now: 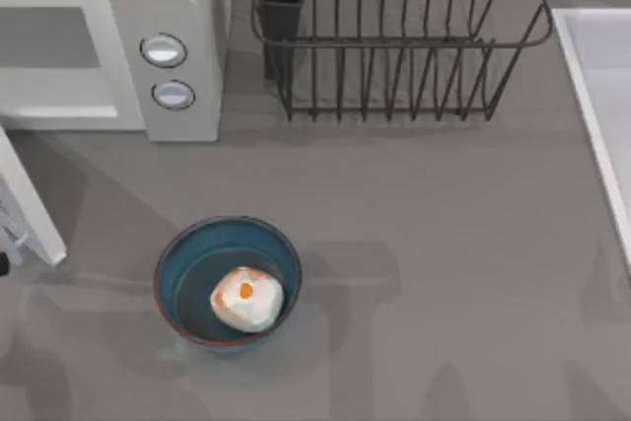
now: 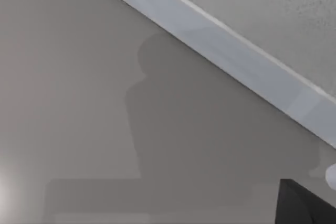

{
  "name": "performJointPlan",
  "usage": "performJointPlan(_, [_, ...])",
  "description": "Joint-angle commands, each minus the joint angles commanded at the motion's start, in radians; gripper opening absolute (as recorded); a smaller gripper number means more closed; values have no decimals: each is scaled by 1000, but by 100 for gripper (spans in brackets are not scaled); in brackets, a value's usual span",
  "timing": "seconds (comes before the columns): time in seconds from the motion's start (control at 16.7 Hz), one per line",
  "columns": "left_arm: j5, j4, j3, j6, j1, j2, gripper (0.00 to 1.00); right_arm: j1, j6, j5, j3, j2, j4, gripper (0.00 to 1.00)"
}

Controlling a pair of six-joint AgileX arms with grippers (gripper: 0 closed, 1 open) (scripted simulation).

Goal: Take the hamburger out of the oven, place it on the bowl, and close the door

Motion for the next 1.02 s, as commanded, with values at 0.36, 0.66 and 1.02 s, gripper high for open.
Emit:
performJointPlan(0.36, [-160, 10, -61, -181, -228, -100, 0, 0, 0, 0, 0, 0, 0, 100])
performJointPlan(0.66, [-158, 11, -56, -183, -227, -94, 0, 0, 0, 0, 0, 0, 0, 100])
performJointPlan(1.02, [-168, 103, 82, -192, -244, 137, 0, 0, 0, 0, 0, 0, 0, 100])
